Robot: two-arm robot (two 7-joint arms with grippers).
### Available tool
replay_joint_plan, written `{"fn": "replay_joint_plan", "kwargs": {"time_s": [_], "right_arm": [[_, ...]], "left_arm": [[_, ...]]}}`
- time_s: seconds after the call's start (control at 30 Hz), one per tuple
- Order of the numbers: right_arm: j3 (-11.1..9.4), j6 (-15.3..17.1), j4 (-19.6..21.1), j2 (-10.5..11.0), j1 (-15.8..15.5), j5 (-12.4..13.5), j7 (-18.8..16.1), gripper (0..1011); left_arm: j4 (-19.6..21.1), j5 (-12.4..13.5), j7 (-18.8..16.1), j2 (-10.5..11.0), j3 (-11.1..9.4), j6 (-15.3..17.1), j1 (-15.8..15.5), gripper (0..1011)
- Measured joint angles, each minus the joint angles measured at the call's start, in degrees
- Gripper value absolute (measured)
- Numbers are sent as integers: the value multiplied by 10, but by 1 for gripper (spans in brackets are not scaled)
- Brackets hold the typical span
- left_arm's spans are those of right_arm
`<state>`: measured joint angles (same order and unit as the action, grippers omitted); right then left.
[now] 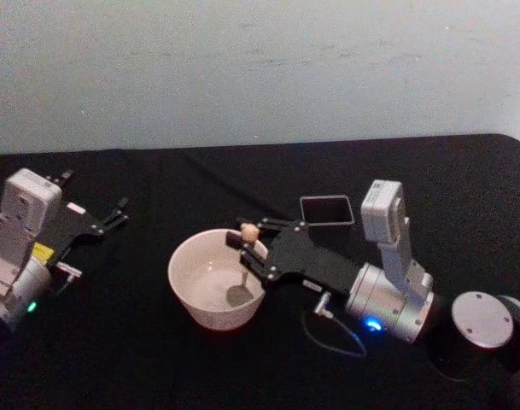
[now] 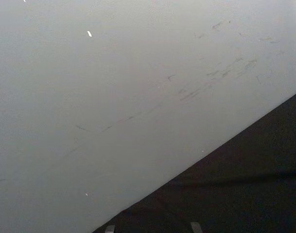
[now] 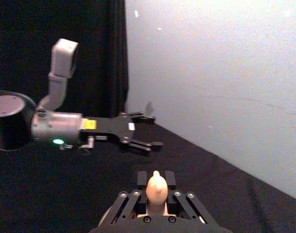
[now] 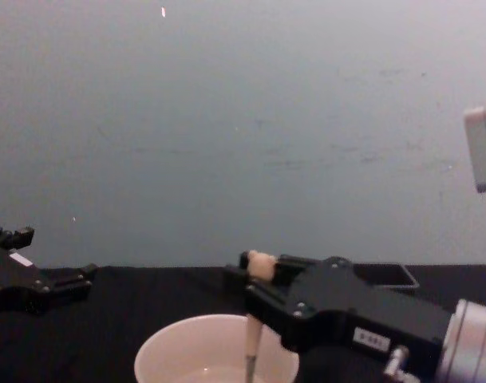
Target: Pick up the stirring spoon with one hand, stir inside the cup, then place it back in its original position.
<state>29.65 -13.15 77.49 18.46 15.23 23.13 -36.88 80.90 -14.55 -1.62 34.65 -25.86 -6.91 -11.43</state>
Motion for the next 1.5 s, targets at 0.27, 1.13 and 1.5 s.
{"fn": "replay_joint_plan", "kwargs": {"time_s": [0.27,1.13,1.5], "right_arm": [[19,0,-8,-19,9,3,-2,211],[9,-21,-87,-58,57,-21,25,211],[7,-20,-84,-58,56,-23,25,211]], "left_arm": [[0,0,0,0,0,0,0,1001],[0,0,0,0,0,0,0,1001],[0,0,0,0,0,0,0,1001]]}}
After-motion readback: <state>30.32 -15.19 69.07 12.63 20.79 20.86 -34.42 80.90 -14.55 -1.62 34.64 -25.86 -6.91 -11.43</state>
